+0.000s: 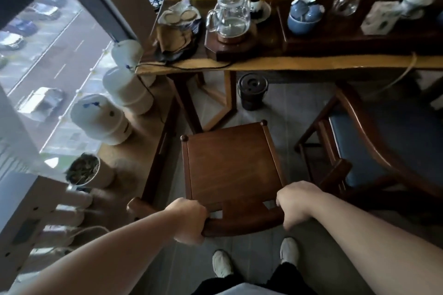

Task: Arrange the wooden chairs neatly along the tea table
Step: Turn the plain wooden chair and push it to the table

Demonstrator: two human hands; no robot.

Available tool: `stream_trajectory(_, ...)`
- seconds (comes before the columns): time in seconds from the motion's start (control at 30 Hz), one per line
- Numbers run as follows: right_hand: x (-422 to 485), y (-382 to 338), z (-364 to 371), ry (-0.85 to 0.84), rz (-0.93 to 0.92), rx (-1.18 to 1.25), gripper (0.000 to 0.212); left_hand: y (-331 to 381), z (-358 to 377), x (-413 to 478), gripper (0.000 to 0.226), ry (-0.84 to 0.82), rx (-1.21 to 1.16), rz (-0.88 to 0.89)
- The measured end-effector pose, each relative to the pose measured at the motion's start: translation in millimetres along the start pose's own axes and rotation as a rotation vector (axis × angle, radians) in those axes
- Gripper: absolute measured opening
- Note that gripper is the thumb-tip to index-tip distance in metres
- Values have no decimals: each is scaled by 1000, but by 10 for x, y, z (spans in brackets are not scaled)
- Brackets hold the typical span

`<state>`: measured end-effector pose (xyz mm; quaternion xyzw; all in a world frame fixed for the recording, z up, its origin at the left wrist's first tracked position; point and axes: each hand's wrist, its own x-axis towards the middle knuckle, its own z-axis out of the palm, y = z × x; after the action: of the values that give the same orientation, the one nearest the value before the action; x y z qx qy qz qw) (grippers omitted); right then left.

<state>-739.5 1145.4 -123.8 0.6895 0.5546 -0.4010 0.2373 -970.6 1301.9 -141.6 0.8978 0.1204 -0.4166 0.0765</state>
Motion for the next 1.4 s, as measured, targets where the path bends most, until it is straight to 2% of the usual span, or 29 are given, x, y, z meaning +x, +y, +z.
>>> stream_trajectory(0.13, -18, -69, 107, 42, 41, 78, 41, -146, -53, 54, 23, 27, 71, 4)
stream_trajectory(0.23, -31, -90, 201, 87, 78, 138, 49, -206, -188, 91, 25, 45, 113, 14)
stream_trajectory(0.3, -53, -70, 270, 138, 76, 171, 43, -228, -297, 141, 25, 61, 128, 21)
stream_trajectory(0.4, -160, 2, 387, 309, 32, 140, 23, -289, -406, 249, 22, 105, 108, -10)
stream_trajectory(0.53, -225, 228, 548, 464, 73, 37, 25, -356, -470, 362, 20, 131, 111, -18)
stream_trajectory(0.77, -152, 463, 448, 363, -10, -113, 28, -306, -455, 421, 21, 163, 104, -28)
stream_trajectory(1.07, -206, 1072, 321, 396, 135, -35, 12, 76, -763, 663, 11, 185, 115, 33)
stream_trajectory(1.27, -75, 863, 182, 442, 83, -39, 13, -263, -834, 719, 19, 159, 85, -24)
stream_trajectory(1.4, 47, 788, 61, 405, 50, -73, 19, -482, -875, 765, 25, 149, 48, -78)
